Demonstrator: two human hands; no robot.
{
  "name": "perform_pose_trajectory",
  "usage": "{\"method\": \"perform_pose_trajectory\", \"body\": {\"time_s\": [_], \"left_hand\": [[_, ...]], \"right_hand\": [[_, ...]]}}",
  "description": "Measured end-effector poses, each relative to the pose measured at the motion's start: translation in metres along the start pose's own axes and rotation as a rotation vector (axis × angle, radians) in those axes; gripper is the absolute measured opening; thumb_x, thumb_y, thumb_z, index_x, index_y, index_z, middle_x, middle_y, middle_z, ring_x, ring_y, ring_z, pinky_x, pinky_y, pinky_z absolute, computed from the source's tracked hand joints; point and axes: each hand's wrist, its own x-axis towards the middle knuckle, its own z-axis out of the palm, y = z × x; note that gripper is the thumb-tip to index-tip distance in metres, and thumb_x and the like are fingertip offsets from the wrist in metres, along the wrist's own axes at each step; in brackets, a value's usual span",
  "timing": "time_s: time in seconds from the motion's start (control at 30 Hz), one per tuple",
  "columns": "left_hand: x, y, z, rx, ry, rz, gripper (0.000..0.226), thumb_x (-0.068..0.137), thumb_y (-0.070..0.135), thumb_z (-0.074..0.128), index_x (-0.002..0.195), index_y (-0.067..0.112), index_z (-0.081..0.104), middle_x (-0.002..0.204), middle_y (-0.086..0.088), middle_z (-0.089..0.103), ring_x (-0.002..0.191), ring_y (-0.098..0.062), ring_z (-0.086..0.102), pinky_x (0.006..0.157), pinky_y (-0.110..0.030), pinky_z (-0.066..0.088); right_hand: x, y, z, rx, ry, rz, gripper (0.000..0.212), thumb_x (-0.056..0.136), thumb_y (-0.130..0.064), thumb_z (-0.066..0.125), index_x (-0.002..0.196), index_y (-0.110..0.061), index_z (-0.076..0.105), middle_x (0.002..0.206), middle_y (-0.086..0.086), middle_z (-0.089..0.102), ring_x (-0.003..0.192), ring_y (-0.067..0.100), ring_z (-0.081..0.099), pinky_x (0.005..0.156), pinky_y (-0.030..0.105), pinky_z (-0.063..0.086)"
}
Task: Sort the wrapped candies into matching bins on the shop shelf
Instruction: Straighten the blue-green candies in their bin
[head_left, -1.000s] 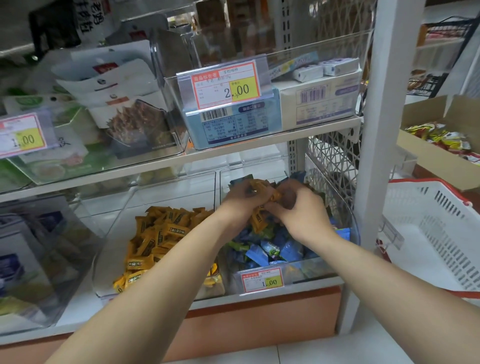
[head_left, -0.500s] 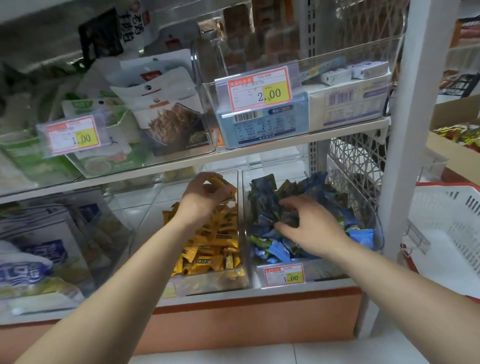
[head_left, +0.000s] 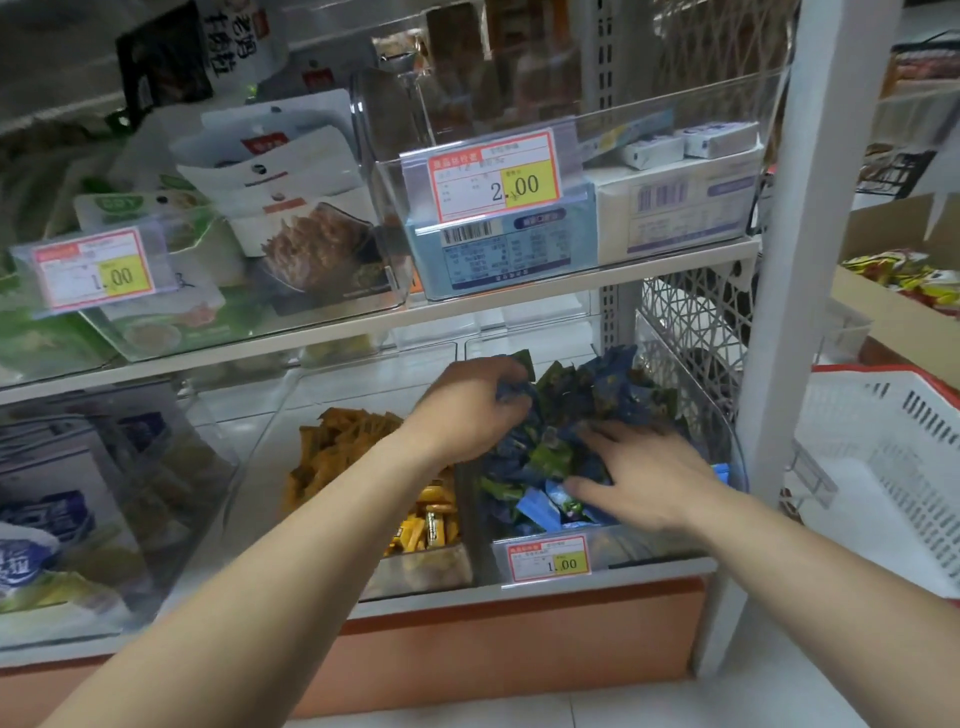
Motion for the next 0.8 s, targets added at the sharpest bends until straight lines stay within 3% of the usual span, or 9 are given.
{"method": "perform_pose_trajectory", "body": {"time_s": [0.1, 0.27, 0.37, 0.47, 0.63, 0.8], "left_hand": [[0.034, 0.018, 0.027, 0.032, -0.178, 0.017, 0.033, 0.094, 0.039, 0.059, 0.124, 0.025, 0.059, 0.120, 0.001, 0.064, 0.106, -0.019, 0.059, 0.091, -0.037, 0.050], [0.090, 0.025, 0.077, 0.023, -0.268, -0.002, 0.026, 0.097, 0.023, 0.056, 0.119, 0.012, 0.065, 0.125, -0.008, 0.063, 0.113, -0.025, 0.058, 0.087, -0.029, 0.043], [0.112, 0.019, 0.100, 0.181, -0.379, -0.033, 0.034, 0.096, 0.035, 0.056, 0.111, 0.006, 0.065, 0.121, -0.016, 0.062, 0.098, -0.028, 0.058, 0.075, -0.030, 0.040], [0.124, 0.010, 0.109, 0.284, -0.529, -0.066, 0.052, 0.092, 0.053, 0.055, 0.121, 0.011, 0.064, 0.123, -0.012, 0.062, 0.091, -0.022, 0.053, 0.074, -0.029, 0.038], [0.128, 0.006, 0.102, 0.242, -0.775, -0.054, 0.054, 0.093, 0.051, 0.055, 0.139, 0.022, 0.052, 0.143, -0.003, 0.052, 0.120, -0.022, 0.053, 0.090, -0.029, 0.036], [0.127, 0.009, 0.102, 0.284, -0.837, -0.049, 0.052, 0.096, 0.046, 0.051, 0.142, 0.022, 0.049, 0.147, -0.004, 0.048, 0.125, -0.022, 0.049, 0.096, -0.033, 0.036]], "right_hand": [[-0.001, 0.004, 0.001, 0.008, 0.004, 0.001, 0.076, 0.085, -0.079, 0.031, 0.150, -0.039, 0.034, 0.150, -0.004, 0.046, 0.133, 0.026, 0.048, 0.109, 0.039, 0.033], [-0.002, 0.005, 0.006, 0.007, 0.020, 0.029, 0.084, 0.077, -0.080, 0.020, 0.146, -0.039, 0.040, 0.140, -0.001, 0.051, 0.126, 0.028, 0.051, 0.109, 0.039, 0.032], [-0.002, 0.006, 0.010, -0.007, 0.043, 0.023, 0.079, 0.081, -0.078, 0.022, 0.147, -0.038, 0.040, 0.138, -0.001, 0.051, 0.125, 0.027, 0.050, 0.109, 0.040, 0.029], [-0.002, 0.009, 0.013, 0.011, 0.045, 0.016, 0.074, 0.085, -0.076, 0.028, 0.147, -0.038, 0.038, 0.138, -0.002, 0.050, 0.126, 0.026, 0.048, 0.109, 0.041, 0.028], [-0.004, 0.011, 0.011, 0.042, 0.062, 0.001, 0.071, 0.085, -0.075, 0.031, 0.143, -0.036, 0.043, 0.138, -0.003, 0.051, 0.123, 0.026, 0.050, 0.108, 0.041, 0.028], [-0.005, 0.010, 0.011, 0.053, 0.067, 0.000, 0.074, 0.081, -0.075, 0.026, 0.142, -0.036, 0.044, 0.136, -0.004, 0.051, 0.120, 0.025, 0.051, 0.106, 0.039, 0.029]]}}
